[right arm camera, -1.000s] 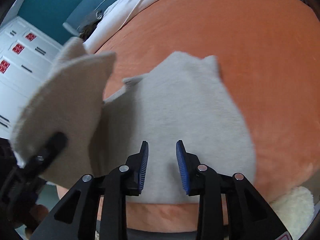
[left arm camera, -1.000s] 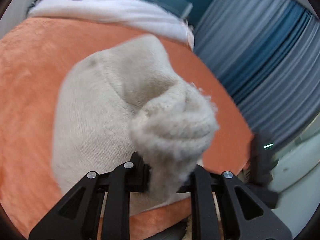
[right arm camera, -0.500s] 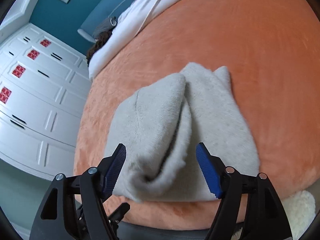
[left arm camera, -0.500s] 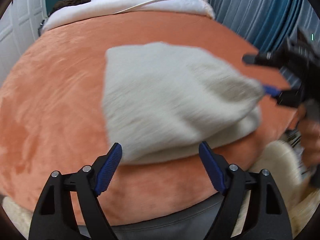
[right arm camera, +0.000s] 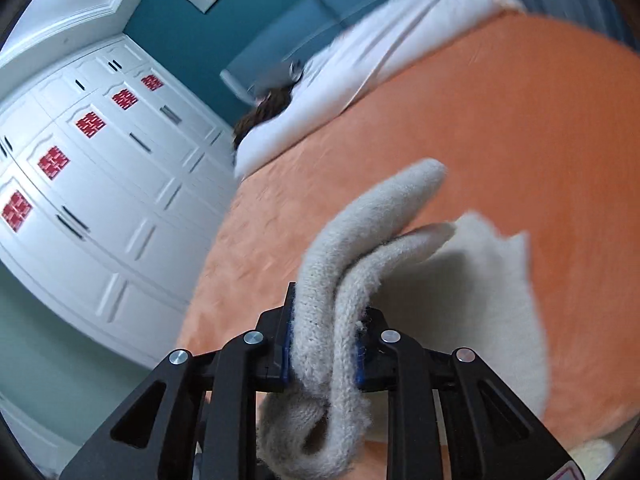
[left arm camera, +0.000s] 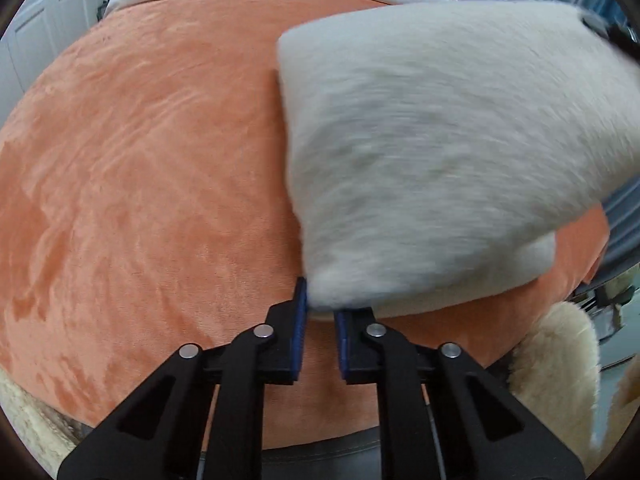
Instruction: Fold small clothes
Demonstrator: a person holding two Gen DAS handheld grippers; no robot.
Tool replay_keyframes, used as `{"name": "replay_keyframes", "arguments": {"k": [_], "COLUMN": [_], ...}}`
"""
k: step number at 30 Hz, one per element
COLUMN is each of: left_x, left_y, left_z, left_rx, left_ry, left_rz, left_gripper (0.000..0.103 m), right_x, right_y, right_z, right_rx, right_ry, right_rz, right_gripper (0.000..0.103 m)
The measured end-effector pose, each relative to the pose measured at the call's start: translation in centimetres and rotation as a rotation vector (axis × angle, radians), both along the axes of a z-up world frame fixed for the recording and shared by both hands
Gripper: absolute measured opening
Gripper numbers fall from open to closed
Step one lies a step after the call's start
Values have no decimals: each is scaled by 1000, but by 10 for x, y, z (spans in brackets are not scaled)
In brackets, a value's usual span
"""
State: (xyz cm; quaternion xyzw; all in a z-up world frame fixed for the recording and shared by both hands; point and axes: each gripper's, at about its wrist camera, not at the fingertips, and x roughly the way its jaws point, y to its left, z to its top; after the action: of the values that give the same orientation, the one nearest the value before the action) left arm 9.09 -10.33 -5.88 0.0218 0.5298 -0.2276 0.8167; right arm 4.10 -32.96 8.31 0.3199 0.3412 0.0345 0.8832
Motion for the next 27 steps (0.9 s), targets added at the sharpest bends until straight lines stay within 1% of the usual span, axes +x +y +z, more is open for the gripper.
{"name": "replay_keyframes", "arguments": {"k": [1, 2, 3, 4, 5, 6, 7, 9, 10, 11, 12, 13, 14, 15, 16, 17, 18, 19, 20, 23, 25, 27], "left_x": [0, 0, 0, 0, 1, 1, -1, -3, -6, -8, -7, -10, -10, -10, -9, -3, -5, -9, -14, -22, -19, -10], "left_y": [-3, -7, -10, -11, -14, -16, -17, -17, -18, -20, -22, -23, -26, -27, -29, -28, -27, -26, -26, -26, -33, -44], "left_z": [-1, -4, -6, -9, -10, -9, -8, -7, -5, -6, -7, -8, -8, -7, -6, -7, -3, 3, 11, 44, 72, 90], "left_rx": [14, 36, 43, 47, 54, 70, 77, 78, 81, 89, 96, 100, 105, 117, 128, 134, 131, 121, 110, 39, -30, -57], "left_ry": [-3, -6, -4, 2, 2, -5, -7, -2, -4, -6, -7, -6, -5, -7, -12, -15, -11, -5, -1, -12, -60, -129], "left_rz": [-2, -2, -3, -4, -8, -11, -12, -11, -11, -12, -10, -9, -10, -11, -18, -22, -24, -24, -22, -45, -47, -36], "left_gripper": [10, 10, 10, 10, 10, 10, 10, 10, 10, 10, 10, 10, 10, 10, 11, 12, 13, 14, 15, 22, 43, 49], "right_x": [-3, -1, 2, 2, -3, -9, -12, -13, -11, -9, -3, 4, 5, 4, 1, 0, -4, -8, -10, -9, 8, 21], "right_y": [-7, -16, -27, -40, -48, -53, -52, -45, -42, -40, -38, -34, -38, -40, -42, -44, -48, -51, -54, -62, -63, -68], "right_z": [-17, -44, -78, -115, -133, -135, -123, -95, -87, -89, -99, -118, -139, -147, -141, -134, -126, -117, -106, -77, -74, -86], "right_rx": [-62, -94, -94, -58, -6, 48, 62, 19, -9, -35, -79, -158, -176, -148, -130, -126, -122, -124, -140, -179, -173, -174], "right_ry": [57, 148, 254, 358, 386, 354, 307, 227, 206, 215, 250, 326, 382, 380, 354, 349, 343, 328, 312, 253, 246, 286], "right_rz": [-33, -57, -82, -106, -124, -139, -143, -134, -126, -123, -116, -111, -99, -94, -95, -99, -117, -142, -165, -157, -128, -99], "right_gripper": [21, 21, 21, 21, 21, 21, 21, 21, 21, 21, 21, 23, 25, 26, 28, 30, 31, 35, 37, 38, 40, 40]}}
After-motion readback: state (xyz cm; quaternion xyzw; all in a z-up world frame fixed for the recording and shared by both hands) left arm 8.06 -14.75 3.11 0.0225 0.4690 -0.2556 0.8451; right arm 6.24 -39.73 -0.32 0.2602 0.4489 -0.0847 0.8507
